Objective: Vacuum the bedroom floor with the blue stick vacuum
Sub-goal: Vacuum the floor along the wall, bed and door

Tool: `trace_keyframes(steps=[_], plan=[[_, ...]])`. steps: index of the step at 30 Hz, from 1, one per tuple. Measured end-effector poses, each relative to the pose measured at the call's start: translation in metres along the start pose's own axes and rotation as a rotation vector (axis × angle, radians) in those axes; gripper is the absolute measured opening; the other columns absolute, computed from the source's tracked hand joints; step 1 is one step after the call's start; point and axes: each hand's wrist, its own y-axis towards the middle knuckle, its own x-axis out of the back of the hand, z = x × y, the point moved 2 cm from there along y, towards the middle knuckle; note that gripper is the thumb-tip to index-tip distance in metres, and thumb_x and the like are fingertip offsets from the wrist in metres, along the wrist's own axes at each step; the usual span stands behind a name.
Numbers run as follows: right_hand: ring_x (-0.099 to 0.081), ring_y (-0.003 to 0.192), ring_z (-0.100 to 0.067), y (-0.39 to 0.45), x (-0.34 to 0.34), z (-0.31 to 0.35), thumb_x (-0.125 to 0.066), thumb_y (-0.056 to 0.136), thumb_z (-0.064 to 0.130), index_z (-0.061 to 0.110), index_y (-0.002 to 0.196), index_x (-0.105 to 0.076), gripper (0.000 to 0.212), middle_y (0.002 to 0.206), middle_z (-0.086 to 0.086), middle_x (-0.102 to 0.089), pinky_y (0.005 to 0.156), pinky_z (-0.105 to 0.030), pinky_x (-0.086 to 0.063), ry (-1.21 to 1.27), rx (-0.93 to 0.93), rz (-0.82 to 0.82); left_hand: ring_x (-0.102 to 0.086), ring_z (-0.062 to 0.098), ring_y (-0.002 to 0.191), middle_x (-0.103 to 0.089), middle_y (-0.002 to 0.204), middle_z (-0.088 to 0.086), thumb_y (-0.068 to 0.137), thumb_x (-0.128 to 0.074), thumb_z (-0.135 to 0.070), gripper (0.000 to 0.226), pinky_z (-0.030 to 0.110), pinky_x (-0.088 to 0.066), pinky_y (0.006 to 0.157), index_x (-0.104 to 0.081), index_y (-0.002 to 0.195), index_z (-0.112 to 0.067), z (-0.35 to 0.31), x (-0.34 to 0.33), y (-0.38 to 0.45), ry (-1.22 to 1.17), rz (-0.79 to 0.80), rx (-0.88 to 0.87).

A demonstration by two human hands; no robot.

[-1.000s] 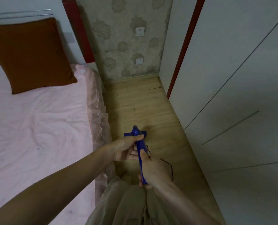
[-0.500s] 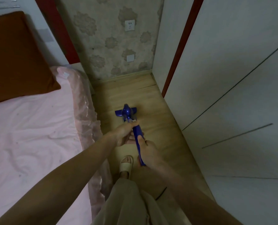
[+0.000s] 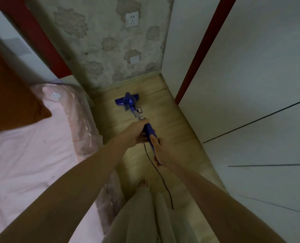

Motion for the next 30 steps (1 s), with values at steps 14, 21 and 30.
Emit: trace_keyframes(steps=[14, 21, 30], plan=[[-0.051, 0.048, -0.013, 0.072, 0.017, 0.043, -0.028, 0.102, 0.050, 0.003, 0.115, -0.052, 0.054, 0.067, -0.005, -0.055, 0.044, -0.023, -0.040, -0.188, 0.046, -0.042, -0.064, 0.023, 0.083, -0.065, 0.094, 0.011, 0.101, -0.047, -0.029, 0.021, 0.034, -0.055, 0.063, -0.052, 0.096, -0.010, -0.057, 0.008, 0.061, -0.024, -0.007, -0.033], [-0.052, 0.059, -0.014, 0.039, 0.042, 0.030, -0.029, 0.102, 0.052, 0.008, 0.109, -0.055, 0.051, 0.074, -0.004, -0.056, 0.059, -0.031, -0.046, -0.240, 0.062, -0.063, -0.064, 0.023, 0.081, -0.064, 0.095, 0.012, 0.100, -0.049, -0.031, 0.023, 0.034, -0.054, 0.061, -0.048, 0.108, -0.009, -0.042, -0.022, 0.036, -0.041, 0.005, -0.005], [-0.052, 0.048, -0.007, -0.060, 0.077, -0.007, -0.023, 0.102, 0.051, 0.014, 0.099, -0.048, 0.045, 0.069, 0.000, -0.056, 0.040, -0.017, -0.037, -0.435, 0.027, -0.031, -0.066, 0.022, 0.076, -0.067, 0.086, 0.011, 0.098, -0.053, -0.029, 0.021, 0.034, -0.055, 0.063, -0.054, 0.099, -0.008, 0.022, -0.068, -0.039, -0.072, 0.038, -0.018]])
